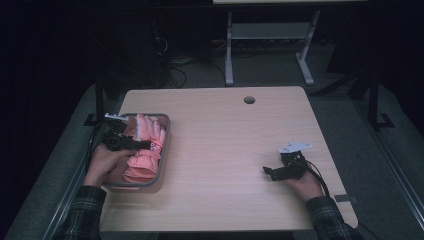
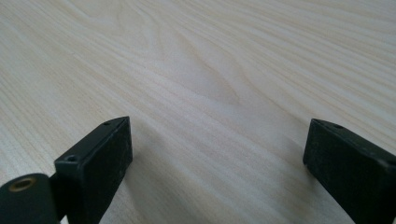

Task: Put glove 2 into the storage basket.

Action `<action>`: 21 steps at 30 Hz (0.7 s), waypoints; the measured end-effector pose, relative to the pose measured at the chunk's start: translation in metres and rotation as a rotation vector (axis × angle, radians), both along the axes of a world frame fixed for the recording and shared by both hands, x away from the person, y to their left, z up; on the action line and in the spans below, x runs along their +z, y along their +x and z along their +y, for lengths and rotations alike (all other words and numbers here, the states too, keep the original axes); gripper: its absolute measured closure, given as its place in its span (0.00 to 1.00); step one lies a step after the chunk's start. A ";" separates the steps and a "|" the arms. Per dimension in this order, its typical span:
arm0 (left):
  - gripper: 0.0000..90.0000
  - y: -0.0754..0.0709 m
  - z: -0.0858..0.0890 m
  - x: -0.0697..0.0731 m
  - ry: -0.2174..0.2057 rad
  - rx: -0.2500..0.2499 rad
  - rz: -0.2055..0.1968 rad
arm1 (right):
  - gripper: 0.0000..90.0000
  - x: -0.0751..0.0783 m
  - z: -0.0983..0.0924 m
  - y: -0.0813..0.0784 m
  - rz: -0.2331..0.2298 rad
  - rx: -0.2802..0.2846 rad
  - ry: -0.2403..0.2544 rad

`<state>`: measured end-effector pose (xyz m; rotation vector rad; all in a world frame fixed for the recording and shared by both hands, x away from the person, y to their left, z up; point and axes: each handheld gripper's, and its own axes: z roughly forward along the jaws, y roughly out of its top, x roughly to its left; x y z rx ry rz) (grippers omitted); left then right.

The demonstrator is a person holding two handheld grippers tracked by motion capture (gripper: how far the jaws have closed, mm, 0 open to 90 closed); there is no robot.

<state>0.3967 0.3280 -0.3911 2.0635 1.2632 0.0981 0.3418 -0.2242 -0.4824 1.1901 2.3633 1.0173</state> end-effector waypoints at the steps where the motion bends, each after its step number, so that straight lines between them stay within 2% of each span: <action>1: 0.26 -0.001 0.000 0.003 0.003 0.001 -0.008 | 0.08 0.000 0.000 0.000 0.000 0.000 0.000; 9: 0.21 -0.010 0.008 0.029 -0.006 0.029 -0.081 | 0.08 0.000 0.000 0.000 0.000 0.000 0.000; 14: 0.21 -0.016 0.008 0.042 -0.003 0.011 -0.117 | 0.08 0.000 0.000 0.000 0.000 0.000 0.000; 21: 0.20 -0.021 -0.001 0.062 0.000 -0.014 -0.174 | 0.08 0.000 0.000 0.000 -0.001 -0.003 0.000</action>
